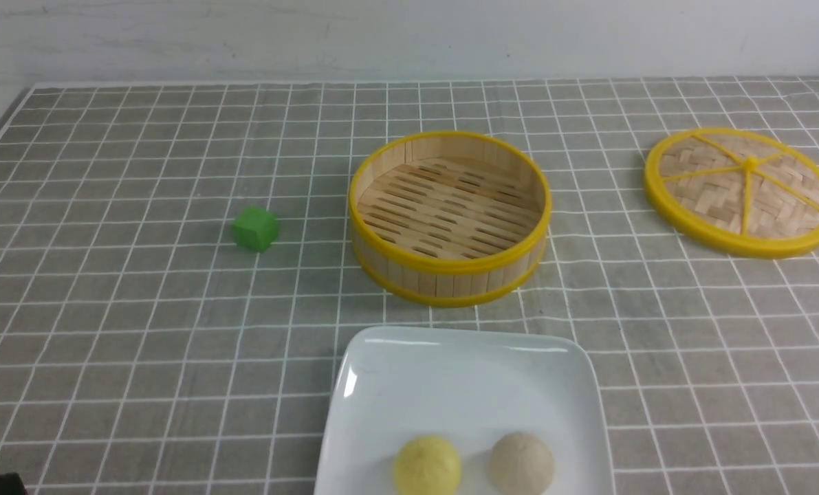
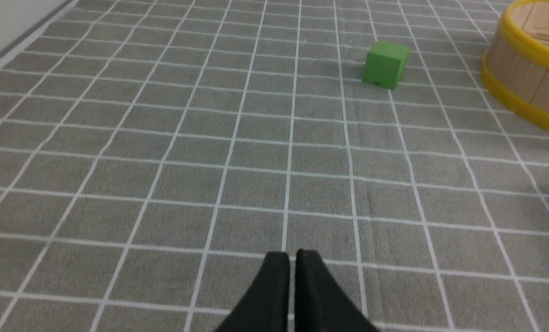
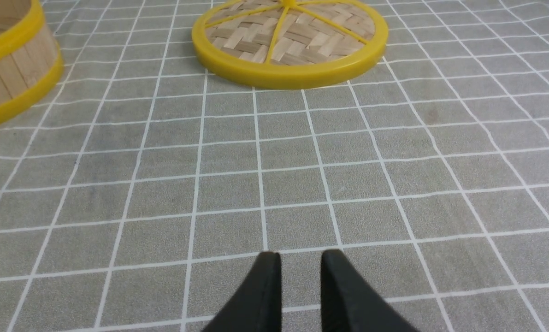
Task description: Put the steamed buns into the plate on the grey tablecloth.
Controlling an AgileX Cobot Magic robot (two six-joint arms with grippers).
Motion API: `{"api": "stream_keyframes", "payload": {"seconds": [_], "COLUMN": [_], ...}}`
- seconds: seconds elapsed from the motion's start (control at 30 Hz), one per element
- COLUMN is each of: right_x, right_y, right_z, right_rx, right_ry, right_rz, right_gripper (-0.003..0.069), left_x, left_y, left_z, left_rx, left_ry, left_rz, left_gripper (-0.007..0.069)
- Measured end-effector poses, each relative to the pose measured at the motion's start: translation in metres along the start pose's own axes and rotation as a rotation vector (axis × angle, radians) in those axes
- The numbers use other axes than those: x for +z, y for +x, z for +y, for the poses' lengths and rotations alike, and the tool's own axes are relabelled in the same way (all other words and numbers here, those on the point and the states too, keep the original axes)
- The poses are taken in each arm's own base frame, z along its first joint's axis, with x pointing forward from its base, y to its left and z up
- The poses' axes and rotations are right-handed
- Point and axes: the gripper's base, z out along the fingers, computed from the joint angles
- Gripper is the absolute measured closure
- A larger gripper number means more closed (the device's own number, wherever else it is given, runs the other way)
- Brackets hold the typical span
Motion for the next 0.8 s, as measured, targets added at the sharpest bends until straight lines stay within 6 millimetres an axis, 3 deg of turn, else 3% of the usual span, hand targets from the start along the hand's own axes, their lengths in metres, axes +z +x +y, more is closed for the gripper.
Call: {"api": "stream_keyframes", "payload": {"seconds": [0.8], "right_x": [0.0], "right_y": [0.0], "right_z": [0.0], "right_rx": [0.0], "right_ry": [0.0], "right_rz": [0.0], "right_gripper": [0.0468], "left_x": [-0.0002], "left_y": [0.0005], "left_z": [0.0004], "left_rx": [0.003], "left_ry": [-0.005], "left_rz": [0.003], "left_gripper": [0.0555]}}
